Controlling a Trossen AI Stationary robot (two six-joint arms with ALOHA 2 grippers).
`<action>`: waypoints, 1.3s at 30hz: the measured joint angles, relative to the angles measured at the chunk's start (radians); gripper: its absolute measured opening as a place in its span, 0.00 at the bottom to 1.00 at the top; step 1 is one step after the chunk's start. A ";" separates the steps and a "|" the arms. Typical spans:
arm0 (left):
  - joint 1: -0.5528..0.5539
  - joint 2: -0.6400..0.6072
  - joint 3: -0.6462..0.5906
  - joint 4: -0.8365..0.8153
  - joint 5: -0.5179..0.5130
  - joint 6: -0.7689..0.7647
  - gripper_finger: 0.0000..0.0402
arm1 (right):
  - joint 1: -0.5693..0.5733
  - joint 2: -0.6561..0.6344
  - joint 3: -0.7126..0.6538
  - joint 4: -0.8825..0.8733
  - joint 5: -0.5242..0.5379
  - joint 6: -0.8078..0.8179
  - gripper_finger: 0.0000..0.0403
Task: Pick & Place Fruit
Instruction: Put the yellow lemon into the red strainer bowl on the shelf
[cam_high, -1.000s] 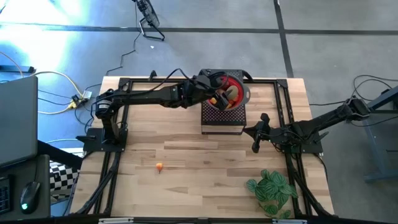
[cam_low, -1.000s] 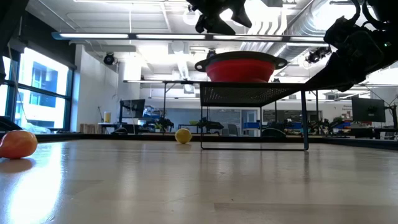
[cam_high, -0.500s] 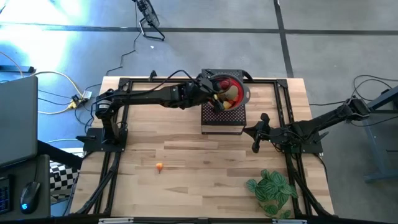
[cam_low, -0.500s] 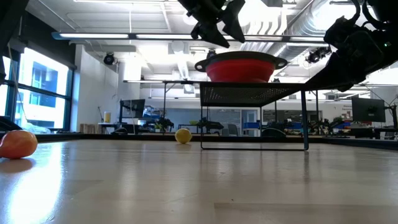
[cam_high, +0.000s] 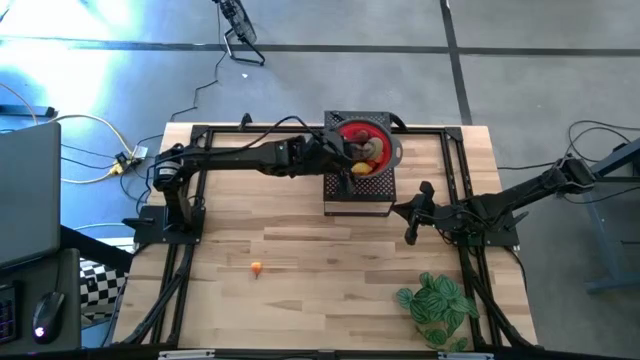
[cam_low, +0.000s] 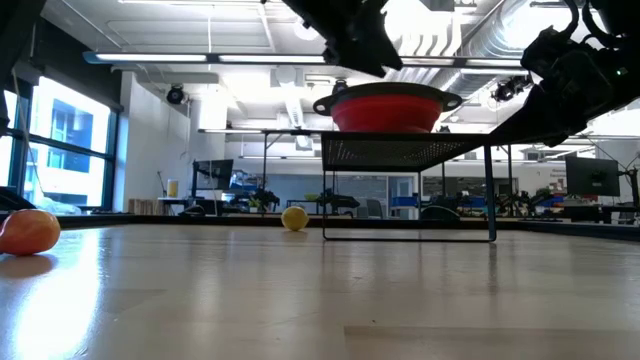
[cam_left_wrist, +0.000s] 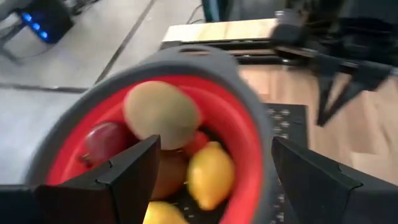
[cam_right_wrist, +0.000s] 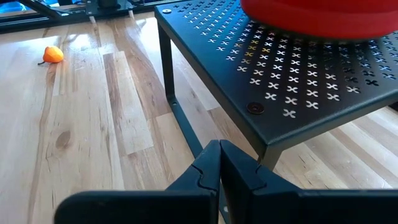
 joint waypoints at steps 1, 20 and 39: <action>-0.008 0.000 0.000 0.001 0.008 0.009 0.74 | 0.000 0.000 0.000 0.000 0.000 0.000 0.00; -0.064 -0.115 -0.257 0.189 0.011 -0.016 0.74 | 0.000 0.000 0.000 -0.003 -0.003 -0.002 0.00; -0.087 -0.613 -0.809 0.457 -0.027 -0.037 0.74 | 0.000 0.000 0.000 -0.015 0.006 -0.003 0.00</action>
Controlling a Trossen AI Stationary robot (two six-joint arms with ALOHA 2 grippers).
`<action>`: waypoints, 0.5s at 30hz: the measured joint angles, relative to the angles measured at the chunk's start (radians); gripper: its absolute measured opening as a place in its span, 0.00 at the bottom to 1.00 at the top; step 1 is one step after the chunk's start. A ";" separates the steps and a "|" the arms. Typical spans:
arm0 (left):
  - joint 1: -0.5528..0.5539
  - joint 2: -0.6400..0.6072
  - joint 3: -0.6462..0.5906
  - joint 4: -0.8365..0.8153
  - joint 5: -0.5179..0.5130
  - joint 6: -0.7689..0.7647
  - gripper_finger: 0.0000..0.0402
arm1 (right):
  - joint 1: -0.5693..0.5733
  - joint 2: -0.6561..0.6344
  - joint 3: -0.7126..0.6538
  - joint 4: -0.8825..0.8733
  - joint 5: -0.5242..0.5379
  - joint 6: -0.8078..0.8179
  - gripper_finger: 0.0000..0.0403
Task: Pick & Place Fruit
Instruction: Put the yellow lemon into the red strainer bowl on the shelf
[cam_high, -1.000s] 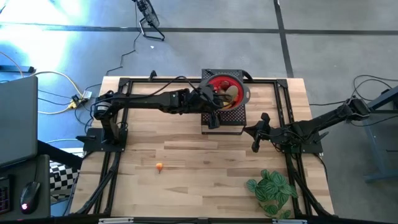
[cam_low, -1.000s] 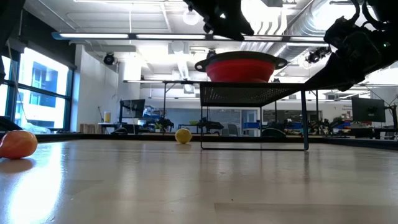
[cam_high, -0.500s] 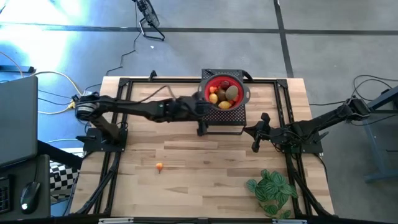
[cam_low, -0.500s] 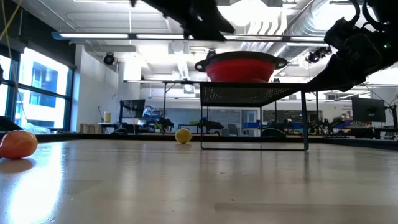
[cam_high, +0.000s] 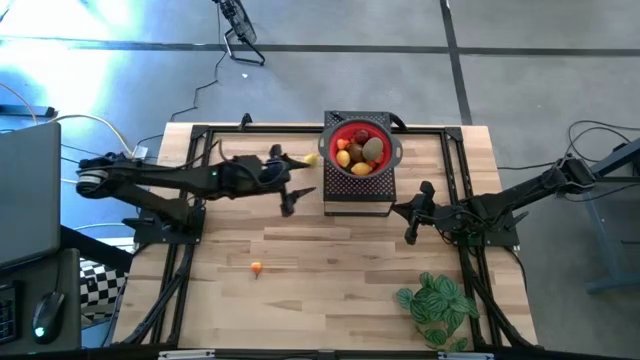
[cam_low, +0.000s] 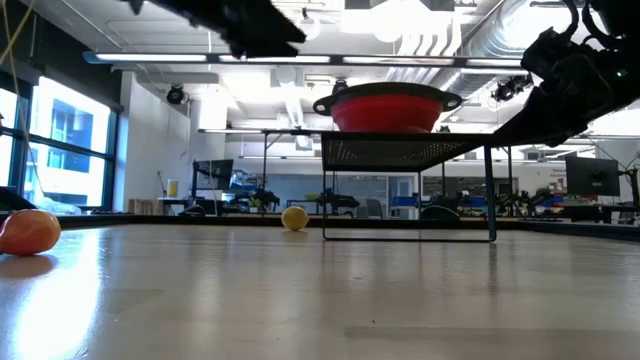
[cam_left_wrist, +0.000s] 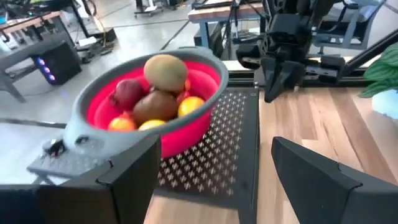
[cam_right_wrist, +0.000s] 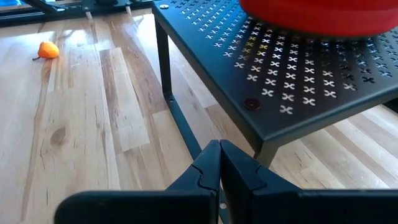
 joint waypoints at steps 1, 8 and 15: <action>0.000 -0.018 -0.021 0.006 -0.005 -0.009 0.74 | 0.000 0.000 0.000 0.000 0.001 0.000 0.00; 0.000 -0.130 -0.167 0.003 -0.101 -0.060 0.74 | 0.000 0.000 0.000 -0.003 0.000 0.001 0.00; 0.000 -0.224 -0.291 0.000 -0.200 -0.052 0.74 | 0.000 0.000 0.000 -0.017 -0.005 0.033 0.00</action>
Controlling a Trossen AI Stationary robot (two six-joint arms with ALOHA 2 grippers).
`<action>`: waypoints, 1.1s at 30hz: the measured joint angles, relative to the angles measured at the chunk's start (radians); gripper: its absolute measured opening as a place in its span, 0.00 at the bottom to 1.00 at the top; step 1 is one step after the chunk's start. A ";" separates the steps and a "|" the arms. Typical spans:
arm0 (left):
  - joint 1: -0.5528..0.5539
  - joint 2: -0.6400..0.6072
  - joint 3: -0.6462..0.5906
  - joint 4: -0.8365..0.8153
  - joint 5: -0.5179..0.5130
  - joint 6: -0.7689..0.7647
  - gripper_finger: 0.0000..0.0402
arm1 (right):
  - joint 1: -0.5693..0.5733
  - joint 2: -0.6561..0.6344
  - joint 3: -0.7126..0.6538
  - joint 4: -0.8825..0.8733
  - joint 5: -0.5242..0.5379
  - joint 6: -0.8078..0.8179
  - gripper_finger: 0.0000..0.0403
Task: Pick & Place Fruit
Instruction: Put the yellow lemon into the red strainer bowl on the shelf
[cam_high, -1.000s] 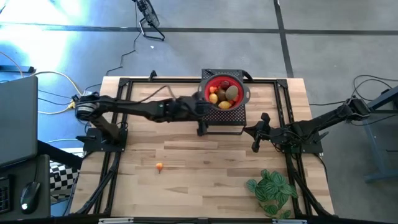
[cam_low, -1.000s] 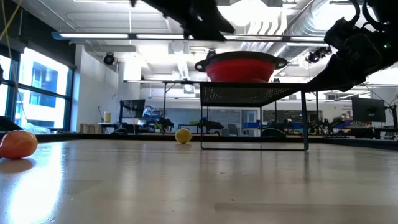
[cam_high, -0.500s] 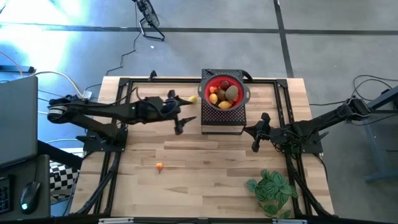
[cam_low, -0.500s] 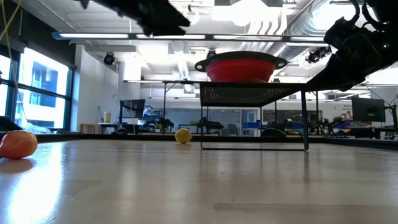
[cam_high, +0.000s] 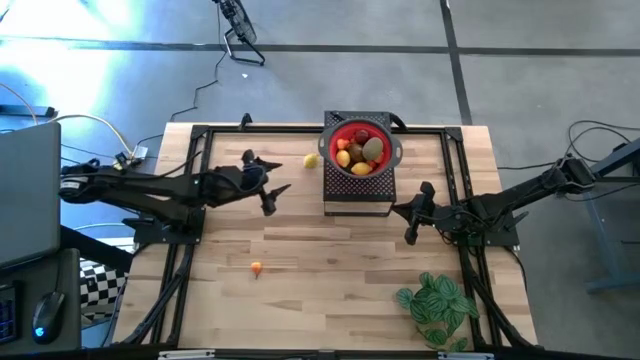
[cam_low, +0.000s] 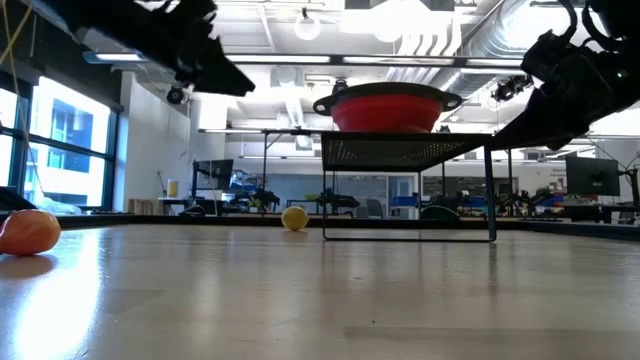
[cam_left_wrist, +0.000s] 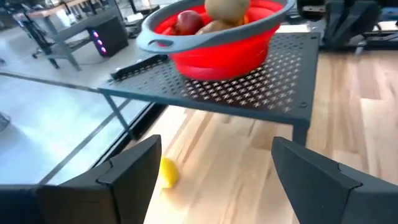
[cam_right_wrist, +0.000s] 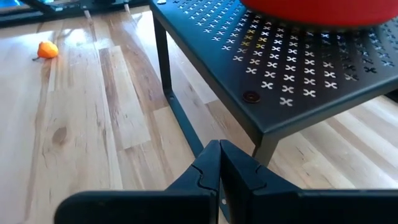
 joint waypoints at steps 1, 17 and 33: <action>0.000 -0.017 -0.015 0.003 -0.002 0.007 0.74 | 0.000 0.000 0.000 0.000 0.000 0.014 0.00; 0.000 -0.370 -0.233 0.001 0.008 -0.033 0.74 | 0.000 0.000 0.000 0.009 0.011 0.126 0.00; 0.000 -0.386 -0.240 -0.007 0.007 -0.004 0.74 | 0.000 0.000 0.000 0.024 0.035 0.123 0.00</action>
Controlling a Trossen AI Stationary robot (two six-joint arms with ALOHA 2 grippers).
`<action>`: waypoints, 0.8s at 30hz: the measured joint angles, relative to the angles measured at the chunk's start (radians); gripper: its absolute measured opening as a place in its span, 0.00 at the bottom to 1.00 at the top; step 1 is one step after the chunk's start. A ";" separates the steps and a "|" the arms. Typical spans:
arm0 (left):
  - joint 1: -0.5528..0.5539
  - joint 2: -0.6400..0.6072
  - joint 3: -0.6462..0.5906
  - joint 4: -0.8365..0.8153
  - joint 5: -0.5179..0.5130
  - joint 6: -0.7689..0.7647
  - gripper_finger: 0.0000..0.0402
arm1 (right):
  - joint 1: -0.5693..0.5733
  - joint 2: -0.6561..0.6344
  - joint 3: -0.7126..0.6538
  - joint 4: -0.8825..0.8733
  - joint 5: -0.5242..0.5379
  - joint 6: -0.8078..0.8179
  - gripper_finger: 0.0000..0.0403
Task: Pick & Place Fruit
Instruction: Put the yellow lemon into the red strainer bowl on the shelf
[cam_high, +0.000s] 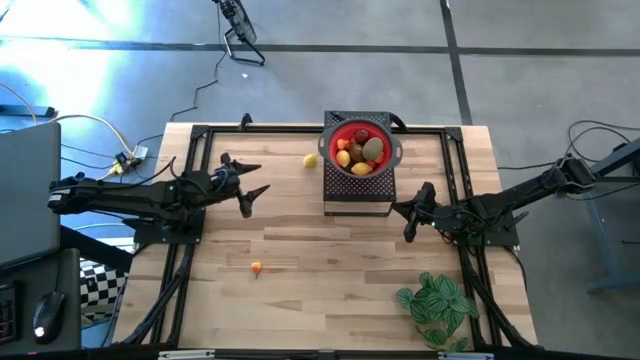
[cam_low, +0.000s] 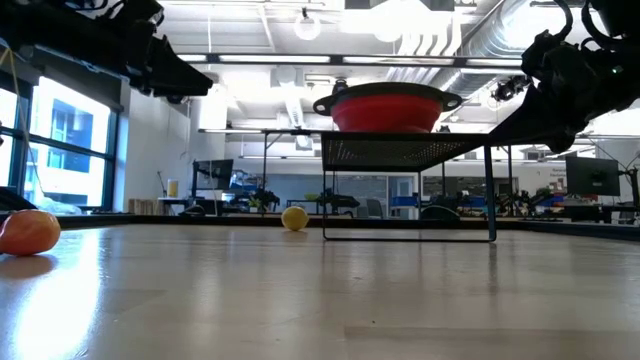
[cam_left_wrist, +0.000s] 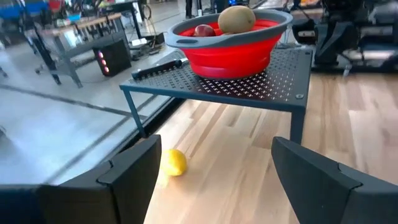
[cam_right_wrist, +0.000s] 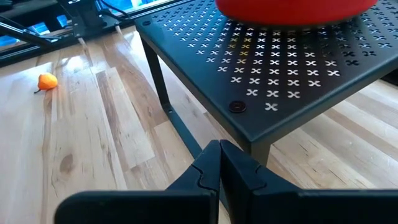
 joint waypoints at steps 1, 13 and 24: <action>0.000 0.000 0.000 0.000 0.000 0.028 0.74 | 0.000 0.000 0.000 0.000 0.000 0.000 0.00; 0.000 0.000 0.000 0.000 0.000 0.074 0.74 | 0.000 0.000 0.000 0.000 0.000 0.006 0.00; 0.000 0.001 0.000 0.000 0.000 0.075 0.74 | 0.000 0.000 0.000 0.000 0.023 0.019 0.00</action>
